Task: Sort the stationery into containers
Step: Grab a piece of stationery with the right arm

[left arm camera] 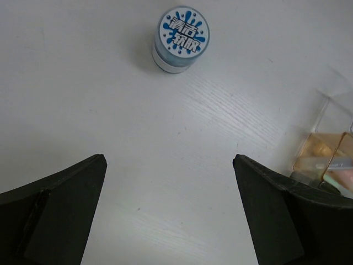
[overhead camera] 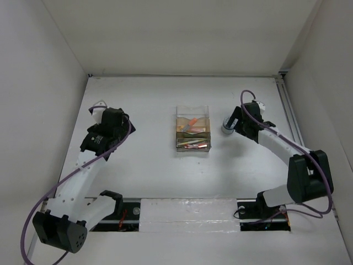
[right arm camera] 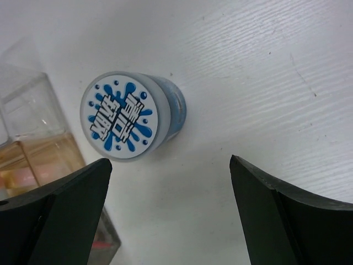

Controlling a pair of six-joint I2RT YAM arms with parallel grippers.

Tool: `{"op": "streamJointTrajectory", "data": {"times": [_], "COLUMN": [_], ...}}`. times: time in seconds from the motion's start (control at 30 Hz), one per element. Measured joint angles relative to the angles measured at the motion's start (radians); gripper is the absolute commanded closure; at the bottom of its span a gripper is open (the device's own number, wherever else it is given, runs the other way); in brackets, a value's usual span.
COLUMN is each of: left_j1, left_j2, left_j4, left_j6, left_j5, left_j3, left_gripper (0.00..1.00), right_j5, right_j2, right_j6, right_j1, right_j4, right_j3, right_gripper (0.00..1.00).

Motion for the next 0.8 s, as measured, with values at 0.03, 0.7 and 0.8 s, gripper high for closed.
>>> {"op": "streamJointTrajectory", "data": {"times": [0.03, 0.7, 0.8], "left_j1": [0.000, 0.000, 0.000], "left_j2": [0.001, -0.047, -0.047], "left_j4": [0.002, 0.085, 0.087], "left_j6": [0.013, 0.081, 0.081], "left_j5": [0.020, 0.108, 0.113], "left_j3": [-0.011, -0.015, -0.021], "left_gripper": [0.00, 0.00, 0.00], "right_j5": [0.000, -0.055, -0.071], "right_j2": [0.023, 0.274, 0.280], "right_j6": [-0.010, -0.179, -0.186], "right_j1": [-0.004, -0.012, -0.012], "right_j4": [-0.003, 0.038, 0.043], "right_j3": [0.013, 0.246, 0.250], "right_gripper": [0.06, 0.17, 0.17]}}
